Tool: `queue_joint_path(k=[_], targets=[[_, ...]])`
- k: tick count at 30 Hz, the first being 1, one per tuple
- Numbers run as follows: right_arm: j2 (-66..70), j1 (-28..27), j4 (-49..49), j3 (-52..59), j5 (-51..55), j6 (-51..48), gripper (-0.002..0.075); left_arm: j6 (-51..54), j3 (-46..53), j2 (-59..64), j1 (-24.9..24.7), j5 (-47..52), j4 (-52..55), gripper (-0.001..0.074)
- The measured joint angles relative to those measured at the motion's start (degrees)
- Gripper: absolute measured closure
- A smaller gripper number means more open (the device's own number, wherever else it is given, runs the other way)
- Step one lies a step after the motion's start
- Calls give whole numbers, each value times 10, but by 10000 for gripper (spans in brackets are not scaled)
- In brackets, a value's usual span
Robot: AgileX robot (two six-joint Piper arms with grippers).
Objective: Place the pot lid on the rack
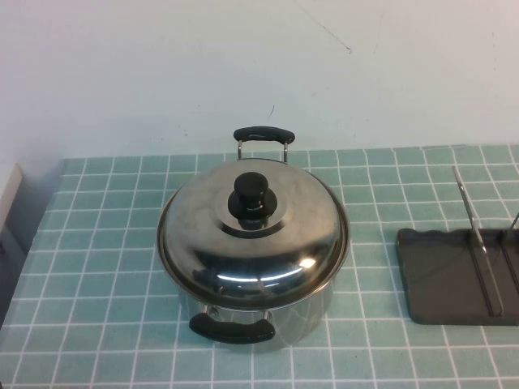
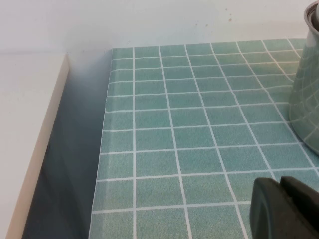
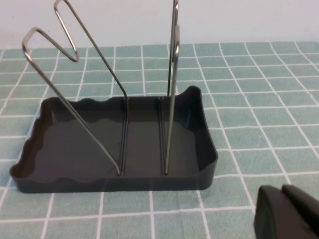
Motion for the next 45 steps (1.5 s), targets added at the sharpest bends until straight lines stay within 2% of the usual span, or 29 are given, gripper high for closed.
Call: queue_joint_path(k=[22,24,29,31,45], targets=[[0,0,0,0,0,0,729,0,0,-1,0,0,-13,739],[0,0,0,0,0,0,729,-11,0,-1,0,-6,-38,739],[0,0,0,0,0,0,729,-111,1,-1,0,-46,-267,739],[0,0,0,0,0,0,729,-125,1,-1,0,-53,-328,739],[0,0,0,0,0,0,729,-116,1,-1,0,-131,-424,739]])
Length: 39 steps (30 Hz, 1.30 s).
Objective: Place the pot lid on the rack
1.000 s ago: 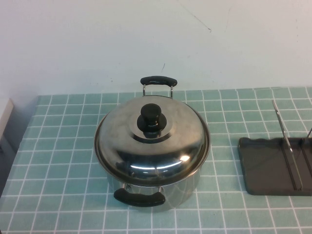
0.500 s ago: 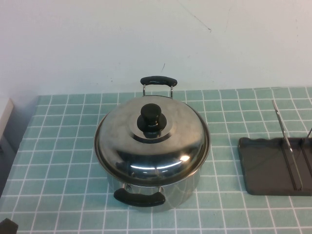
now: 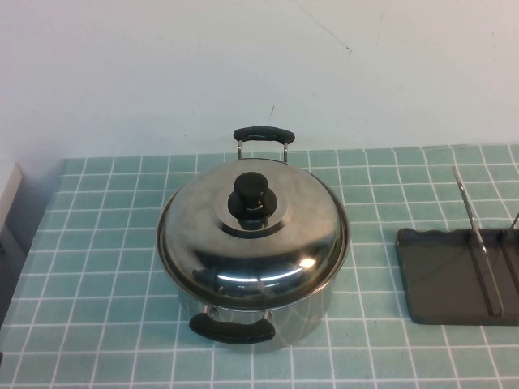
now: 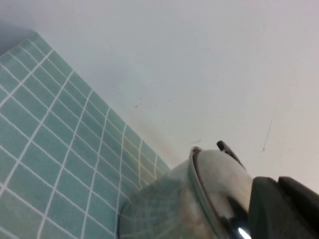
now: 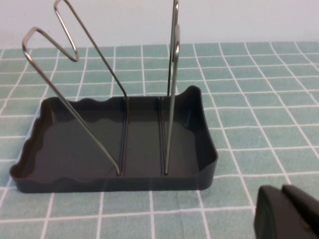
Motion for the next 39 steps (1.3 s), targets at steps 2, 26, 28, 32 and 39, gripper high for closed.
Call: queue_joint_path(k=[2,26,28,32,39], targets=[[0,0,0,0,0,0,729,36,-9,0,0,18,3,739],[0,0,0,0,0,0,729,120,-309,452,-278,-110,421,315],[0,0,0,0,0,0,729,114,-309,502,-306,-165,434,241],[0,0,0,0,0,0,729,106,-309,630,-321,-294,442,189],[0,0,0,0,0,0,729,81,-352,797,-321,-424,442,178]])
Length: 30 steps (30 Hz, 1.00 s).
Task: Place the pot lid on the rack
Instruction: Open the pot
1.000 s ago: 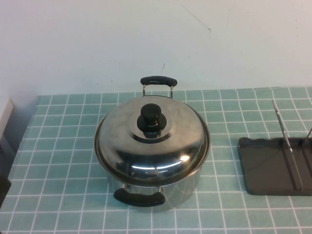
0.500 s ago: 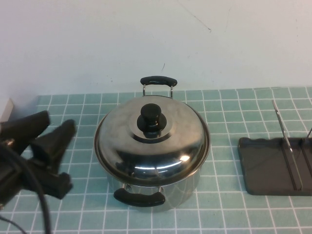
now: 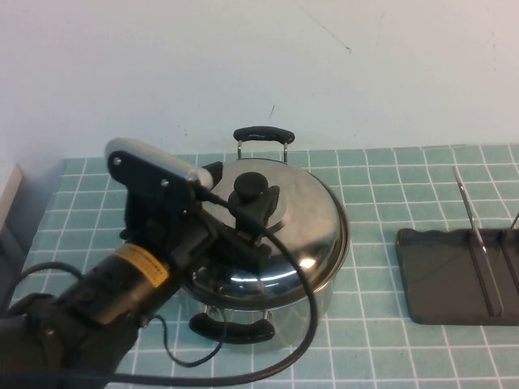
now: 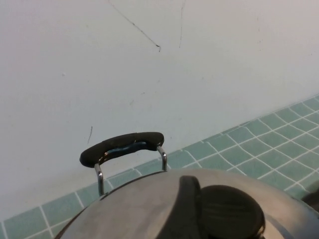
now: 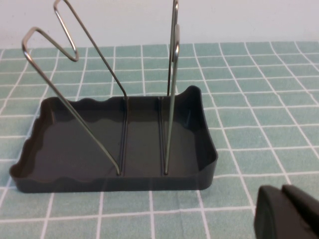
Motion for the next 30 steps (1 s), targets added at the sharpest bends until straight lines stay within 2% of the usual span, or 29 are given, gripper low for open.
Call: queue_joint_path(k=[7,12,15,18,25,30], targets=[[0,0,0,0,0,0,729,-3,-55,110,0,-45,-8,176],[0,0,0,0,0,0,729,-3,-66,153,0,-69,-66,183],[0,0,0,0,0,0,729,-4,-67,158,0,-83,-87,262],[0,0,0,0,0,0,729,-3,-67,159,-2,-93,-78,409],[0,0,0,0,0,0,729,8,-67,153,-3,-117,-52,420],[0,0,0,0,0,0,729,17,-67,91,-3,-126,-1,420]])
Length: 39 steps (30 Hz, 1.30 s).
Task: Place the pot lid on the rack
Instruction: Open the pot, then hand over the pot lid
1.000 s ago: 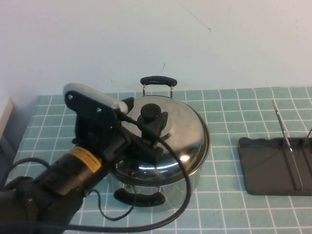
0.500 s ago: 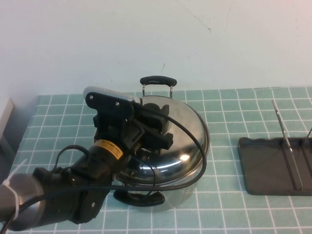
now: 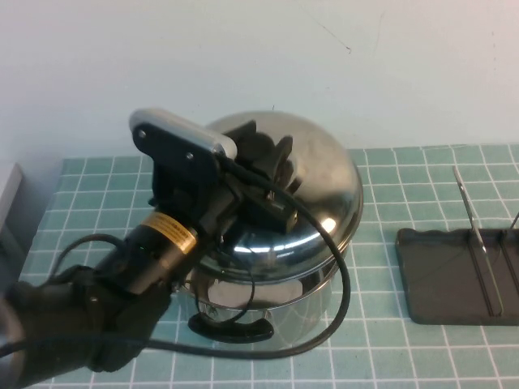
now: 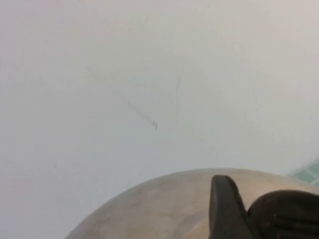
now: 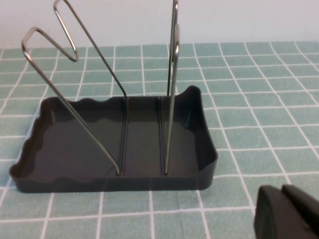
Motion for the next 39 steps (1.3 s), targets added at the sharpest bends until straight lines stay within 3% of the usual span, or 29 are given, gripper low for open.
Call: queue_joint_path(k=[4,7,12,14,16,20,25,28,35,39], targets=[[0,0,-12,0,-1,-2,729,-60,0,-71,0,13,51,421],[0,0,4,0,-6,3,729,-231,0,-124,0,42,104,421],[0,0,270,2,-24,88,729,-461,0,-166,0,98,212,421],[0,0,376,2,-31,104,729,-492,0,-162,0,102,235,421],[0,0,420,2,-36,105,729,-510,0,-154,0,101,244,421],[0,0,431,2,-44,61,729,-563,0,-120,0,55,251,421],[0,0,443,2,-22,27,729,-597,0,-54,-1,-73,245,421],[0,0,517,2,-10,-53,729,-586,-7,-13,-5,-118,224,421],[30,0,948,-44,5,-535,726,-568,-82,69,-19,-124,227,421],[121,0,1019,-95,47,-641,657,-562,-119,89,-20,-125,248,421]])
